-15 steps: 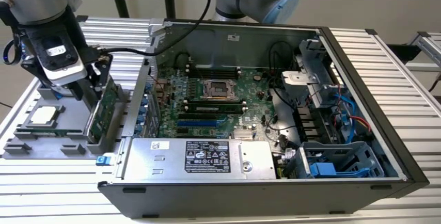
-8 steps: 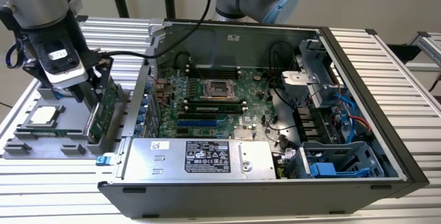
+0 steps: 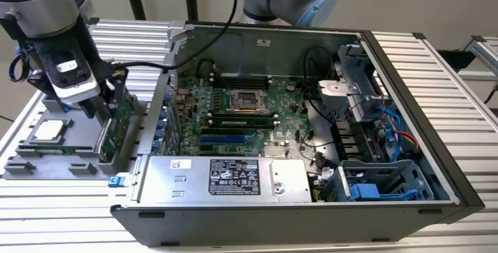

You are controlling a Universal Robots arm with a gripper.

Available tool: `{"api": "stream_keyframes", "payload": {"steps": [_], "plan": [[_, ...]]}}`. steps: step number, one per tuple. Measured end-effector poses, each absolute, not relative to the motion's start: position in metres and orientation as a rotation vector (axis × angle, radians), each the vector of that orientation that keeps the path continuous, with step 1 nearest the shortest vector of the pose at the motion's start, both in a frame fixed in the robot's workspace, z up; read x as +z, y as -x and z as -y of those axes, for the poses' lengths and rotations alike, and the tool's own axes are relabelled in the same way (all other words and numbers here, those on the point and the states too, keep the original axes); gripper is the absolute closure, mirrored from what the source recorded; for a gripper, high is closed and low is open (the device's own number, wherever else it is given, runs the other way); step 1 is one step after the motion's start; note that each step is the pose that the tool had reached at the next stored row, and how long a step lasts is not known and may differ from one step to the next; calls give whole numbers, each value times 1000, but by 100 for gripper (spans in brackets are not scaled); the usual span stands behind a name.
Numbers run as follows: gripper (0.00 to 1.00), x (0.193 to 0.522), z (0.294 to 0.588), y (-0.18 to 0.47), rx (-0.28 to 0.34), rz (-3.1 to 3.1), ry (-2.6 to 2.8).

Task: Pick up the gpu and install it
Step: 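Pick up the gpu and move the gpu toward the slot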

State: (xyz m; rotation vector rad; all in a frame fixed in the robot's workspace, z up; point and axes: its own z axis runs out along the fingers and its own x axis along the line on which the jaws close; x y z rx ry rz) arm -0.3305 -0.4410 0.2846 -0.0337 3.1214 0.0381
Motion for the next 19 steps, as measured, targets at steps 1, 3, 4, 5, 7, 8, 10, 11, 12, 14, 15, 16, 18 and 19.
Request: {"api": "stream_keyframes", "payload": {"steps": [1,3,4,5,7,8,10,11,12,14,15,16,18,19], "plan": [[0,284,441,331,38,-3122,34],[0,282,441,331,37,-3122,34],[0,281,441,331,37,-3122,34],[0,280,441,331,36,-3122,34],[0,279,441,331,36,-3122,33],[0,278,441,331,35,-3121,33],[0,276,441,332,34,-3121,33],[0,275,441,332,34,-3121,33],[0,274,441,332,34,-3121,33],[0,272,441,332,33,-3121,33],[0,271,441,332,33,-3121,33],[0,270,441,332,33,-3121,33],[0,268,441,332,32,-3121,33],[0,267,441,333,32,-3121,33]]}}
